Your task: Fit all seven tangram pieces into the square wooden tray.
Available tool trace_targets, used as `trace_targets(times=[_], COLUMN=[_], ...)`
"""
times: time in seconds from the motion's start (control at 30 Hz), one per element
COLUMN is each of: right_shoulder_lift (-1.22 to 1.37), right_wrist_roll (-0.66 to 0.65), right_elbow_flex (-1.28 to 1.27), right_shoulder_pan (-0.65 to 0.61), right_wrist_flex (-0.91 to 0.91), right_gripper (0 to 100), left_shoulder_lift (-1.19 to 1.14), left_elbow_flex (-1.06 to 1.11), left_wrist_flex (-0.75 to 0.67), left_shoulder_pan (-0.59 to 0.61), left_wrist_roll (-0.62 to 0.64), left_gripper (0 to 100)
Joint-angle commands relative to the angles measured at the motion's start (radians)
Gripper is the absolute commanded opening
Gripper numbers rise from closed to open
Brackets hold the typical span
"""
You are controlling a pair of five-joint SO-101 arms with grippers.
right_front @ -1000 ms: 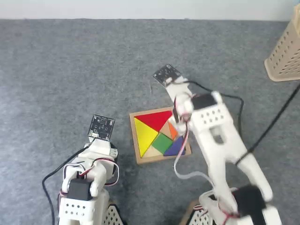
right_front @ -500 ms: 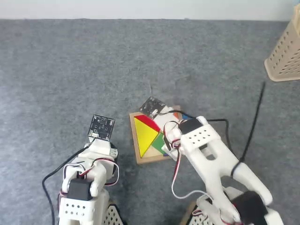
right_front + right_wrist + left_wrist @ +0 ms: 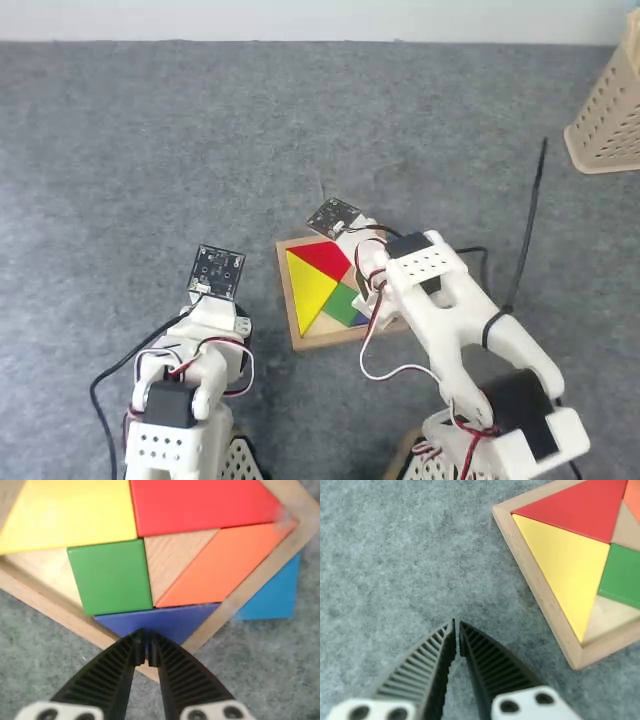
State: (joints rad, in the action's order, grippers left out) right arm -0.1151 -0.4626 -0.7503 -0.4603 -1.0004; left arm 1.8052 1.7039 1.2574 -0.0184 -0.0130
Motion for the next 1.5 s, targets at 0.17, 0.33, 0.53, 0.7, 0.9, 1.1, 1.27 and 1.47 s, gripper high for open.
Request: trace_targets(times=[0.17,0.33,0.53,0.7,0.9,1.1,1.27,1.47], right_shoulder_lift=[-0.242,-0.257,0.044,0.298,0.341,0.334,0.239,0.285], right_wrist_roll=[0.184,0.226,0.221,0.213,0.175,0.173,0.173,0.170], right_elbow_flex=[0.037,0.143,0.379,0.482,0.480,0.471,0.405,0.358], right_shoulder_pan=[0.131,0.229,0.209,0.196,0.194,0.193,0.165,0.153], right_wrist_flex=[0.085,0.070,-0.010,-0.030,-0.031,-0.044,-0.036,0.036], right_gripper=[0.7,0.8,6.8,16.9,17.0,17.0,17.0,17.0], left_shoulder_lift=[0.021,0.021,0.021,0.021,0.021,0.021,0.021,0.021], left_elbow_flex=[-0.019,-0.019,-0.019,-0.019,-0.019,-0.019,-0.019,-0.019], left_wrist_flex=[0.006,0.006,0.006,0.006,0.006,0.006,0.006,0.006], left_shoulder_pan=[0.002,0.002,0.002,0.002,0.002,0.002,0.002,0.002], left_wrist_roll=[0.006,0.006,0.006,0.006,0.006,0.006,0.006,0.006], left_gripper=[1,1,1,1,1,1,1,1])
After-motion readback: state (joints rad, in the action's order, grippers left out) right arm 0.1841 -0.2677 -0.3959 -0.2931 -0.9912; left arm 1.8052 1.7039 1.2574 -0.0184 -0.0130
